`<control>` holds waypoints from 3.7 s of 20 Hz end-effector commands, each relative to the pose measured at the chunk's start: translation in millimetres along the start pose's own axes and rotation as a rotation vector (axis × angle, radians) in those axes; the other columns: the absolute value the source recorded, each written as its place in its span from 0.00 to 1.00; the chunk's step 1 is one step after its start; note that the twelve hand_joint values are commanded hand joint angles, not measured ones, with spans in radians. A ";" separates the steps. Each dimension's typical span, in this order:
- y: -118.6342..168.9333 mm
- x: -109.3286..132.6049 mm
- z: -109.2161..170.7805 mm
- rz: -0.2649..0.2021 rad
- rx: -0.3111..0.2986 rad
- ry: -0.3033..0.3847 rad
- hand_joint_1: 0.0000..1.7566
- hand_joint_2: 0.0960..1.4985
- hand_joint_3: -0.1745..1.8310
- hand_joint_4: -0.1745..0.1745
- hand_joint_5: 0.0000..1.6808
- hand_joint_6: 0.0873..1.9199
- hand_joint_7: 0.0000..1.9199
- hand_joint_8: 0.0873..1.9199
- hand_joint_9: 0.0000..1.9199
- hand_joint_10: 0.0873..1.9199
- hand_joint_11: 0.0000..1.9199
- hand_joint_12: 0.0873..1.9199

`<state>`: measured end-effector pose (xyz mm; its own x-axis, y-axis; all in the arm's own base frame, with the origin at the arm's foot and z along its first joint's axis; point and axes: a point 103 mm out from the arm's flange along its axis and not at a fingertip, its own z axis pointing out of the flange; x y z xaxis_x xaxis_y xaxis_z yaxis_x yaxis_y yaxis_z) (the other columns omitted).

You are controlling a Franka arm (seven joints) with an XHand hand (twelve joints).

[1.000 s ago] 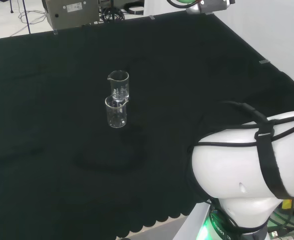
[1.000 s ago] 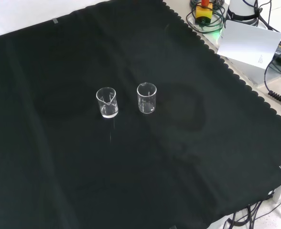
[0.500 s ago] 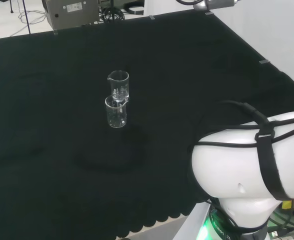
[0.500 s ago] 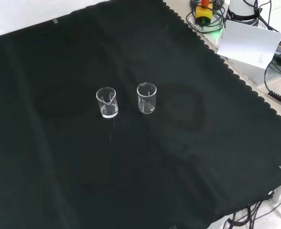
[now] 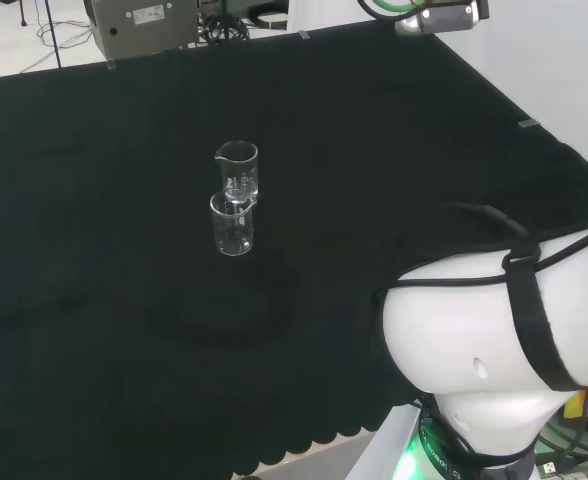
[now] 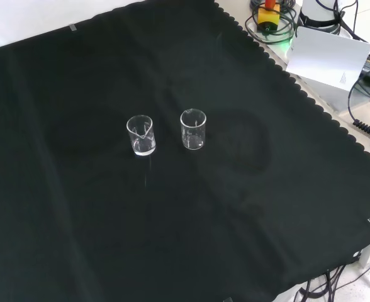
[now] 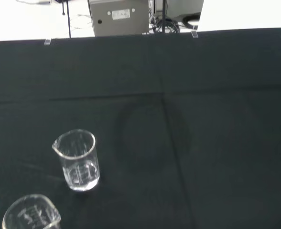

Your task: Pick up the beaker on the right.

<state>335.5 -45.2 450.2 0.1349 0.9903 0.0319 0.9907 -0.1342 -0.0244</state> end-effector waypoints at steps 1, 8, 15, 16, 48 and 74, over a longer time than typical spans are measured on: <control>47.5 -20.6 48.1 -0.010 0.004 0.091 0.15 0.77 0.22 0.39 0.19 0.00 0.05 0.25 0.12 0.34 0.00 0.72; 111.3 -9.5 100.7 -0.035 0.065 0.127 0.21 0.72 0.22 0.37 0.20 0.00 0.05 0.28 0.14 0.34 0.01 0.73; 138.9 2.0 154.6 -0.062 0.146 0.142 0.22 0.68 0.22 0.37 0.20 0.00 0.05 0.29 0.14 0.34 0.00 0.71; 141.8 2.8 162.5 -0.065 0.157 0.158 0.22 0.67 0.22 0.37 0.20 0.00 0.05 0.29 0.14 0.34 0.00 0.71; 197.0 34.9 301.4 -0.351 0.280 0.369 0.41 0.43 0.31 0.39 0.27 0.00 0.09 0.34 0.18 0.35 0.00 0.73; 202.4 85.9 327.5 -0.361 0.203 0.504 0.52 0.32 0.41 0.37 0.33 0.00 0.16 0.36 0.27 0.32 0.06 0.72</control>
<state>538.5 28.8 114.8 -0.1538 0.8269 0.5410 0.9528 0.2692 -0.1405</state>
